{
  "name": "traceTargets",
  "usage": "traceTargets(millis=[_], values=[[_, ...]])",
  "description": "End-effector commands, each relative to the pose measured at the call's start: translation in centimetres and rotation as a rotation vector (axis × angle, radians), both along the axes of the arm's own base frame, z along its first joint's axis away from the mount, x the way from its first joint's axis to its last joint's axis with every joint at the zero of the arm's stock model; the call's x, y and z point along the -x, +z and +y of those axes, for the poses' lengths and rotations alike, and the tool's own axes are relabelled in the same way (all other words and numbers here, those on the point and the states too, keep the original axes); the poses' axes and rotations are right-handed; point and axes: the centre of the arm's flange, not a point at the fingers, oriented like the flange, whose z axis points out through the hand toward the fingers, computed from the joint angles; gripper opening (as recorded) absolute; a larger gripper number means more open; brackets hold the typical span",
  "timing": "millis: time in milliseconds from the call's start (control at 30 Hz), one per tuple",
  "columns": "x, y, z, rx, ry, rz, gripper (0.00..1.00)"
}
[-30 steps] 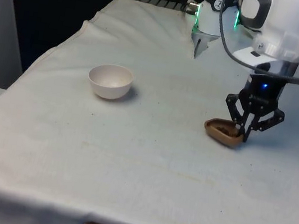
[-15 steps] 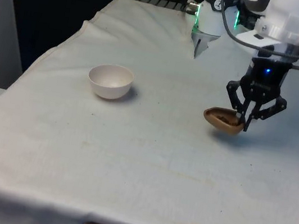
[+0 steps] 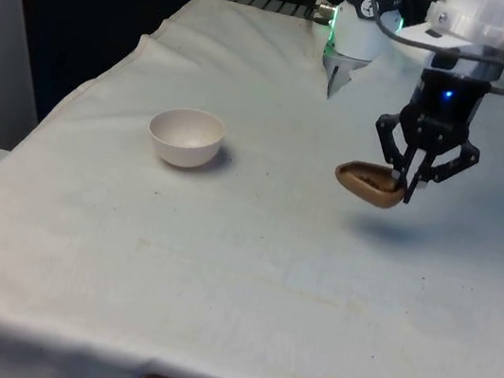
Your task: Pour the coffee beans from the cup into the bowl.
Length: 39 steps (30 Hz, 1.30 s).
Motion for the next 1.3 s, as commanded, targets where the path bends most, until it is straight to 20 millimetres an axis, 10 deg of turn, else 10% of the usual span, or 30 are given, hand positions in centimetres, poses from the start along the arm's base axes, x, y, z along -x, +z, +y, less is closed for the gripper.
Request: traceTargets(millis=[0,1267], values=[[0.1,0.6,-0.3,-0.005,0.000,0.002,0.00],[1.2,7.4,-7.2,0.043,-0.016,-0.053,0.00]])
